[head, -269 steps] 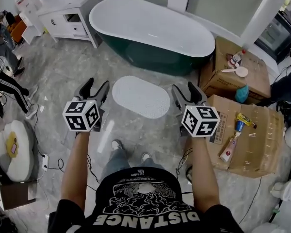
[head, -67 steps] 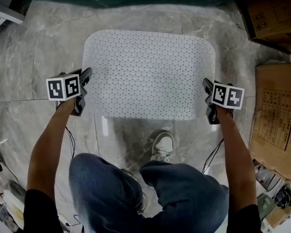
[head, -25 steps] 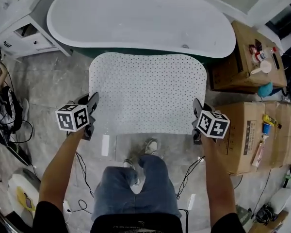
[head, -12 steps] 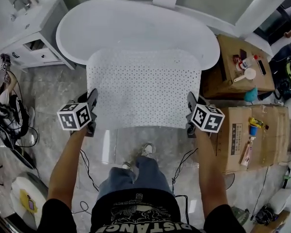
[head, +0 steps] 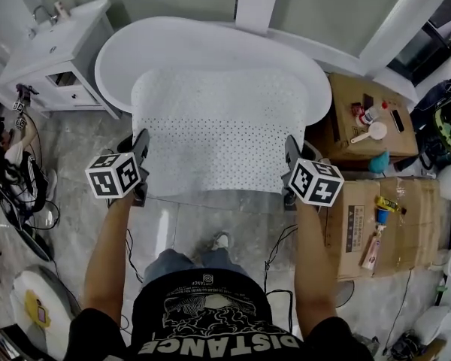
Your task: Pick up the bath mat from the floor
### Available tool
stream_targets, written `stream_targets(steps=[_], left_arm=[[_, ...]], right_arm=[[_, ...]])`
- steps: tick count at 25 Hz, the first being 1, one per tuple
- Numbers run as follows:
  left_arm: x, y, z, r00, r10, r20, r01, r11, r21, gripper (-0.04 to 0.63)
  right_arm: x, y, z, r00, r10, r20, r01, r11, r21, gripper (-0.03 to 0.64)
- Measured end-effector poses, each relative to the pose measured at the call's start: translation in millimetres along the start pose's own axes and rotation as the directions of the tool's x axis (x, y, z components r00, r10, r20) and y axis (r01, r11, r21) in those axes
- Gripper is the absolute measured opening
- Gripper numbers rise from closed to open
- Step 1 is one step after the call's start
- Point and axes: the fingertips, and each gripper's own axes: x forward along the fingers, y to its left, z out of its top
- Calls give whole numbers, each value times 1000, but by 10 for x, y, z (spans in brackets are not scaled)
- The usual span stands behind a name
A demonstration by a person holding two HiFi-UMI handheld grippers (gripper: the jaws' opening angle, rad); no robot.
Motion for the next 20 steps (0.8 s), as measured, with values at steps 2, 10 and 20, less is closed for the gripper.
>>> stream_targets(steps=[2, 10, 20], left_arm=[[-65, 10, 113, 1000, 11, 22, -11, 1000, -3, 29], [-246, 147, 507, 995, -2, 98, -6, 996, 85, 31], [-349, 197, 1153, 978, -91, 189, 50, 977, 209, 30]], right_arm=[[-39, 73, 100, 1000, 2, 20, -2, 1000, -12, 28], [-208, 492, 457, 994, -23, 110, 34, 995, -99, 29], [-449, 817, 861, 968, -87, 236, 109, 991, -82, 29]])
